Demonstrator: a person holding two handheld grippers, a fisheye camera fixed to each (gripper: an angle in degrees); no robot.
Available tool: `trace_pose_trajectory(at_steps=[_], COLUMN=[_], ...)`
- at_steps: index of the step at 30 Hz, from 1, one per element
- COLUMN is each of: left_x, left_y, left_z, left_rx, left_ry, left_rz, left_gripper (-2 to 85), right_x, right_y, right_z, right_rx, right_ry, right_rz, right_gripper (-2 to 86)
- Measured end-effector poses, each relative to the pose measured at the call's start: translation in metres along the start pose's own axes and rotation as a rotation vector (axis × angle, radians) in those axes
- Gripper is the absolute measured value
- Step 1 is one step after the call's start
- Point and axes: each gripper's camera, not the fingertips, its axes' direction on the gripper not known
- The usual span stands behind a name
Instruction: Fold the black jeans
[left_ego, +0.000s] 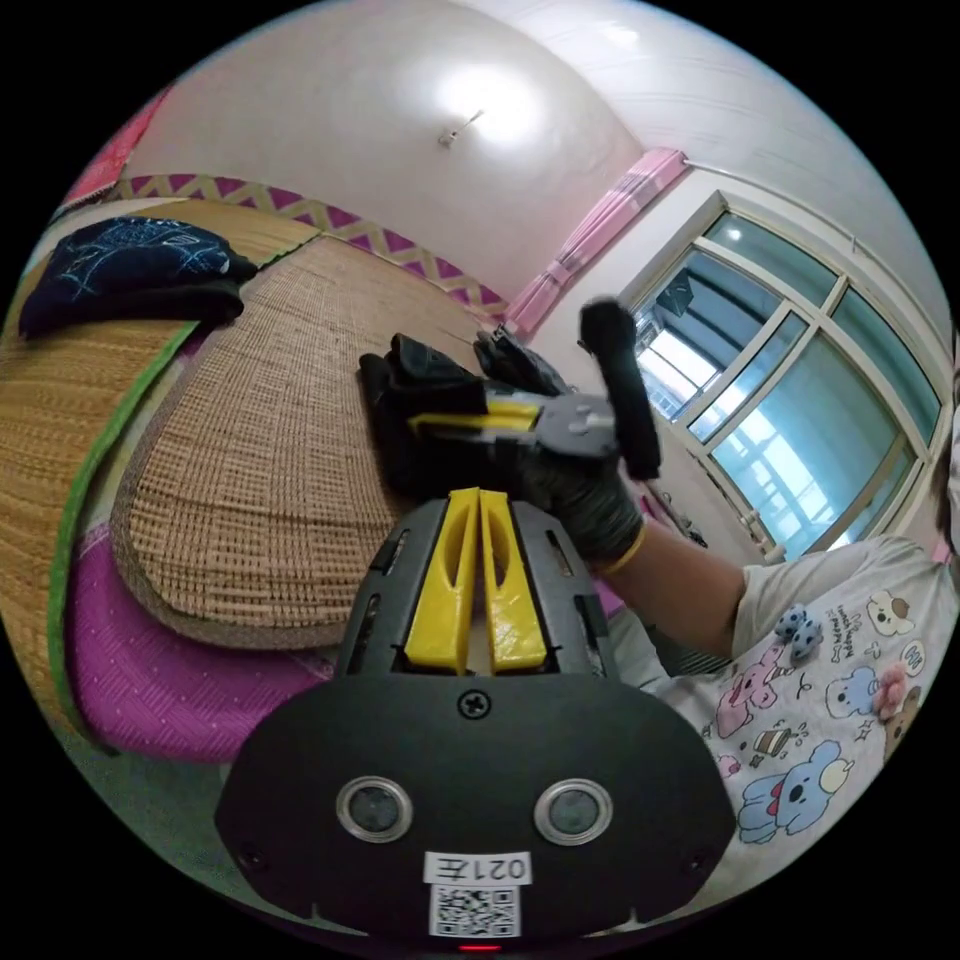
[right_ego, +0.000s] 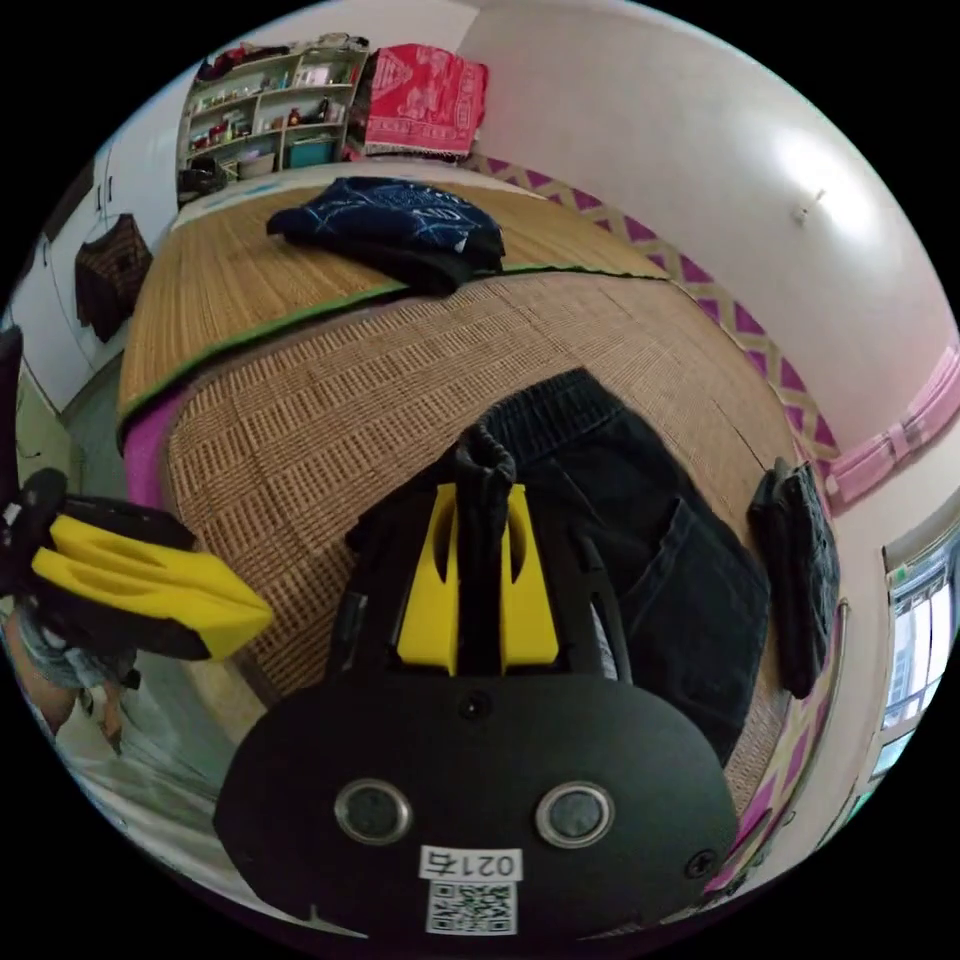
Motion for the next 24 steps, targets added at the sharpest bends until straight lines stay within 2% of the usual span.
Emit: trace_pose_trajectory(at_steps=[2,4,6,7,8,12,13,16,17,18,22,24], left_x=[0.001,0.003,0.006,0.009,0.011,0.004,-0.006,-0.034,-0.042,-0.046,-0.057,-0.058], left_y=[-0.015,-0.028,-0.042,-0.053,-0.066,-0.099,-0.105,-0.102,-0.101,-0.103,-0.115,-0.12], left_z=[-0.003,-0.007,-0.007,-0.005,0.0,0.029,0.042,0.066,0.064,0.063,0.062,0.05], left_rx=[0.043,0.068,0.079,0.079,0.064,-0.025,-0.092,-0.207,-0.182,-0.174,-0.162,-0.065], left_ry=[0.02,0.021,0.013,0.001,-0.017,-0.155,-0.186,-0.236,-0.206,-0.194,-0.173,-0.147], left_rz=[0.016,0.036,0.064,0.093,0.123,0.161,0.136,0.07,0.049,0.032,0.001,0.024], left_gripper=[-1.0,-1.0,-1.0,-1.0,-1.0,-1.0,-1.0,-0.9,-0.9,-0.9,-0.8,-0.6], right_x=[0.002,0.019,0.062,0.075,0.101,0.162,0.166,0.17,0.168,0.172,0.195,0.234], right_y=[0.008,0.019,0.042,0.05,0.07,0.146,0.157,0.205,0.224,0.241,0.248,0.255], right_z=[-0.012,-0.03,-0.048,-0.052,-0.062,-0.08,-0.078,-0.045,-0.033,-0.035,-0.038,-0.056], right_rx=[0.044,0.056,0.033,0.039,0.067,0.053,0.037,-0.129,-0.138,-0.047,-0.078,0.061], right_ry=[-0.016,-0.205,-0.581,-0.636,-0.633,-0.287,-0.263,-0.271,-0.272,-0.277,-0.337,-0.376], right_rz=[0.011,0.007,0.008,0.024,0.073,0.225,0.235,0.233,0.234,0.272,0.281,0.366], right_gripper=[5.3,8.4,10.6,10.5,10.3,6.9,6.3,2.2,1.2,0.7,0.5,2.0])
